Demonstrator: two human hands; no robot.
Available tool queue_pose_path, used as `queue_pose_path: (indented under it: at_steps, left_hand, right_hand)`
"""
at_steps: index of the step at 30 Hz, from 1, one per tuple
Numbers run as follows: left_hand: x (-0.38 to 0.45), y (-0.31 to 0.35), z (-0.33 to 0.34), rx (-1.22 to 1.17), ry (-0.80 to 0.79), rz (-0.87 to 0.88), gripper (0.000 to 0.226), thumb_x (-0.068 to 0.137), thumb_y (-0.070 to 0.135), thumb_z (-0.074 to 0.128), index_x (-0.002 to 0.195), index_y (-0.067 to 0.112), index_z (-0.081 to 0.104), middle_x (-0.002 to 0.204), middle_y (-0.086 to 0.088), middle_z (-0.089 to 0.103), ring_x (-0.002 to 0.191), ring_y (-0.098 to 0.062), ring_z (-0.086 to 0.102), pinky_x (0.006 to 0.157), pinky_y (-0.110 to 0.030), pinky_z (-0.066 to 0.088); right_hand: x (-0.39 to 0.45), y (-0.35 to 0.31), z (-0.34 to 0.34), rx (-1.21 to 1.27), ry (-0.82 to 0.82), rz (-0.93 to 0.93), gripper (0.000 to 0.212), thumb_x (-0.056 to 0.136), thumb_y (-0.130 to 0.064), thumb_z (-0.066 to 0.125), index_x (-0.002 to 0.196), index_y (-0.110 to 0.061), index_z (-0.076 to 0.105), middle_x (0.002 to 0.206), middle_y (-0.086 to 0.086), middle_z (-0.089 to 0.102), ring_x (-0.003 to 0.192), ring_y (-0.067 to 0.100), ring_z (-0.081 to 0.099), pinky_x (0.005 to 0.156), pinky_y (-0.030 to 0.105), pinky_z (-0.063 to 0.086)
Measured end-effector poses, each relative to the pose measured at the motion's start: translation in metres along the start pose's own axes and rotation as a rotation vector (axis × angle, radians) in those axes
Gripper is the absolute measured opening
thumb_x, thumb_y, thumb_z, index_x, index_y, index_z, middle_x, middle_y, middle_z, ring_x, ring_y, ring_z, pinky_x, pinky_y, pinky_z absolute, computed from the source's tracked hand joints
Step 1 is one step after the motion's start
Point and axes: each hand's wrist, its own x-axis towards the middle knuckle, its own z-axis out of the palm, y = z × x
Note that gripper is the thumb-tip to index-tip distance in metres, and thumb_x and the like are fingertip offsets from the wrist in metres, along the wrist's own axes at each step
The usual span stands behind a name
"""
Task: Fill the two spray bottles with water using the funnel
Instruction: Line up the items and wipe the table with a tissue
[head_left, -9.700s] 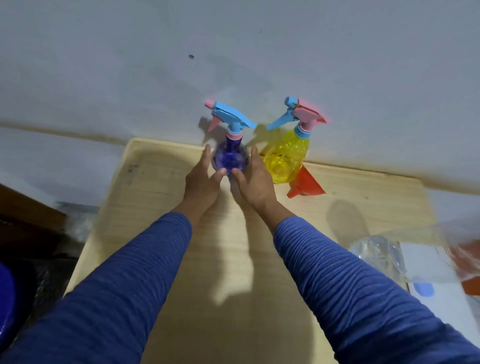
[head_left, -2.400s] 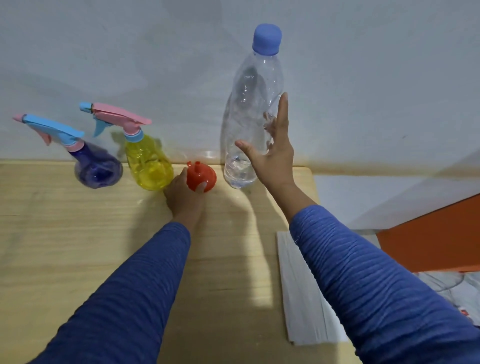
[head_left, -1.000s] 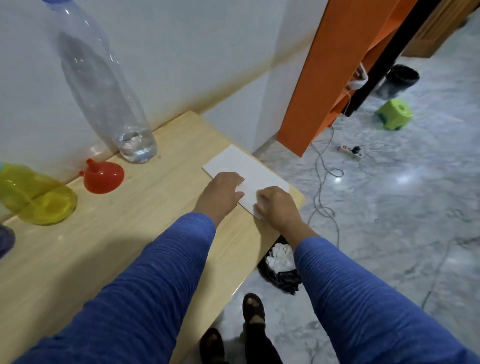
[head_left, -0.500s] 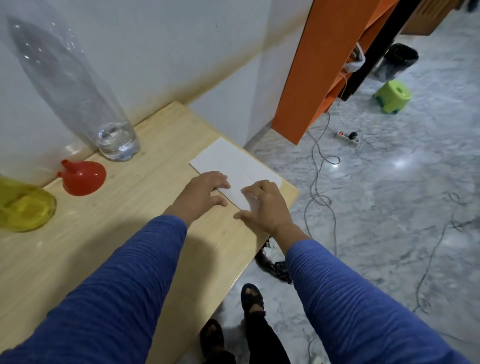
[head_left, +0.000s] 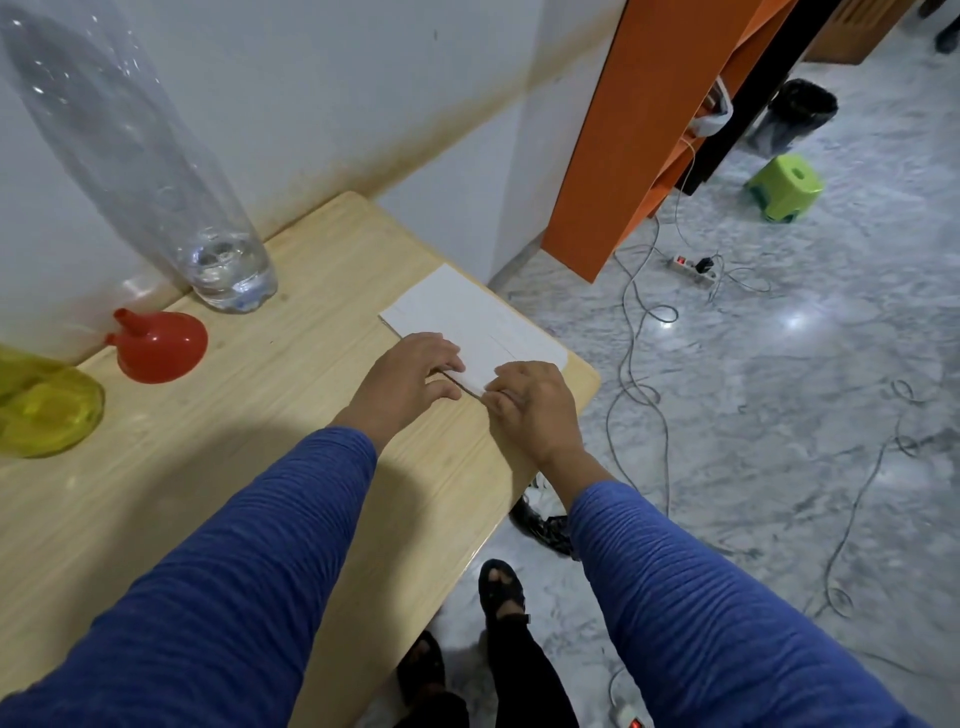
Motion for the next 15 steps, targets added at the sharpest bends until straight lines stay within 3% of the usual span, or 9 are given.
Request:
queue_pose_path:
  at_steps: [7,12,15]
  left_hand:
    - [0.0031,0.003,0.0002,0.05,0.061,0.028,0.015,0.089,0.017,0.06,0.099,0.013,0.071,0.115,0.002,0.067,0.124,-0.015,0.048,0.099,-0.025,0.034]
    - [0.004,0.0021,-0.0004,0.012,0.066,0.012,0.017,0.09,0.019,0.059,0.098,0.013,0.073,0.113,0.002,0.068,0.123,-0.014,0.049,0.099,-0.022,0.032]
    - [0.0044,0.002,-0.0004,0.003,0.073,0.02,0.017,0.09,0.019,0.059,0.098,0.012,0.073,0.111,0.001,0.069,0.122,-0.016,0.05,0.1,-0.023,0.033]
  right_hand:
    - [0.0085,-0.004,-0.0063,0.11,0.002,0.129,0.011,0.084,-0.015,0.067,0.089,-0.007,0.073,0.098,0.006,0.072,0.106,0.023,0.055,0.09,0.025,0.039]
    - [0.0049,-0.0019,-0.0079,0.059,-0.089,0.122,0.04,0.072,-0.038,0.078,0.107,-0.019,0.069,0.114,-0.004,0.066,0.117,0.014,0.047,0.092,0.015,0.027]
    - [0.0041,-0.0034,-0.0079,0.079,-0.038,0.097,0.03,0.076,-0.031,0.076,0.102,-0.017,0.072,0.111,-0.002,0.069,0.115,0.016,0.051,0.09,0.012,0.027]
